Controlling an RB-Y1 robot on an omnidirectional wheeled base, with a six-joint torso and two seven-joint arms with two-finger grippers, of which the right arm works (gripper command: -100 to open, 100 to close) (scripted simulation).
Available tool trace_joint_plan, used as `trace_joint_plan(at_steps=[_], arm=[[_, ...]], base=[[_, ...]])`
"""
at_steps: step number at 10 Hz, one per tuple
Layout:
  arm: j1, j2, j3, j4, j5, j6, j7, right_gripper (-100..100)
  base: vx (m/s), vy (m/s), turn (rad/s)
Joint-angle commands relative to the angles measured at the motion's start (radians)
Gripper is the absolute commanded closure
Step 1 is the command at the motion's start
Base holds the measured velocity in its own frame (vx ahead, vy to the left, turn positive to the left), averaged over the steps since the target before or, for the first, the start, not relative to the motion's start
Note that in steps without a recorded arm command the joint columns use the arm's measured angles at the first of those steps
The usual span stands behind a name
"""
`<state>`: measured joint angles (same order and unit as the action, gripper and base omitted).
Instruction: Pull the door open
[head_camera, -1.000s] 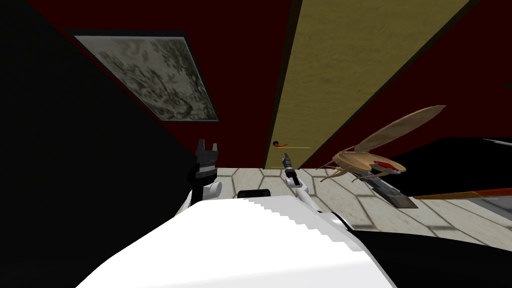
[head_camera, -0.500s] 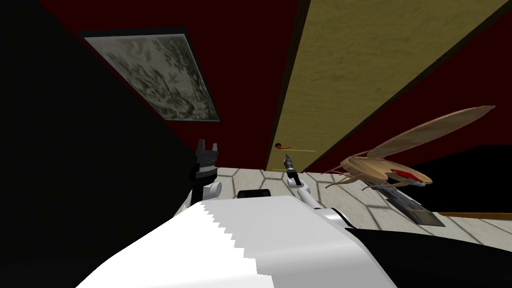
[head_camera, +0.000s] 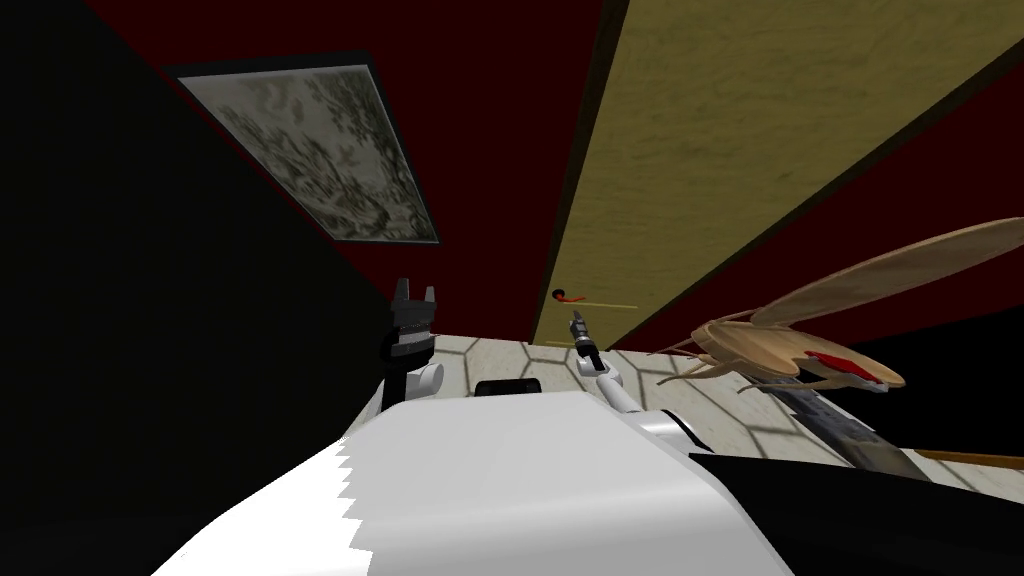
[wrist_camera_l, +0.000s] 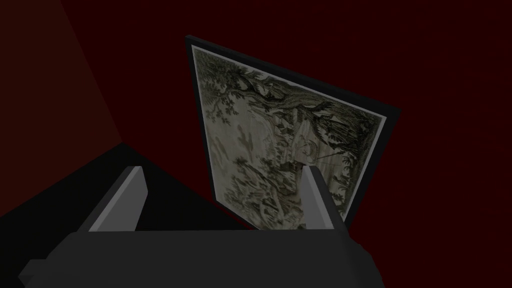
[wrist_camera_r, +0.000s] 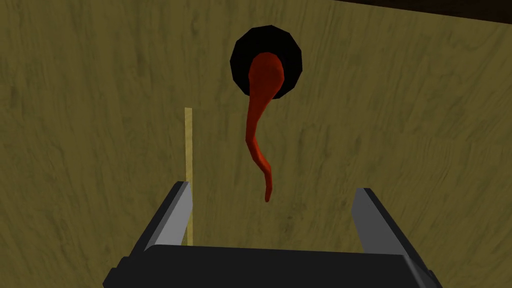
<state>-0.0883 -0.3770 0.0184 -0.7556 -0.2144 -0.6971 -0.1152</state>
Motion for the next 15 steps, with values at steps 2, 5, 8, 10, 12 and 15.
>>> trace_joint_plan(at_steps=[2,5,8,10,12,15], arm=[[0.003,-0.006,-0.008,0.011,-0.004,-0.007,-0.005,-100],[0.01,-0.019,-0.024,0.028,-0.012,-0.019,-0.013,-100],[0.018,-0.034,-0.042,0.049,-0.021,-0.033,-0.023,-100],[0.025,-0.035,-0.044,0.037,-0.021,-0.028,-0.022,-100],[0.025,-0.035,-0.044,0.037,-0.021,-0.028,-0.022,100],[0.025,-0.035,-0.044,0.037,-0.021,-0.028,-0.022,100]], base=[[0.063,-0.009,0.046],[0.203,-0.013,0.101],[0.197,-0.032,0.108],[0.148,-0.019,0.034],[-0.022,0.003,-0.005],[-0.017,0.001,0.002]])
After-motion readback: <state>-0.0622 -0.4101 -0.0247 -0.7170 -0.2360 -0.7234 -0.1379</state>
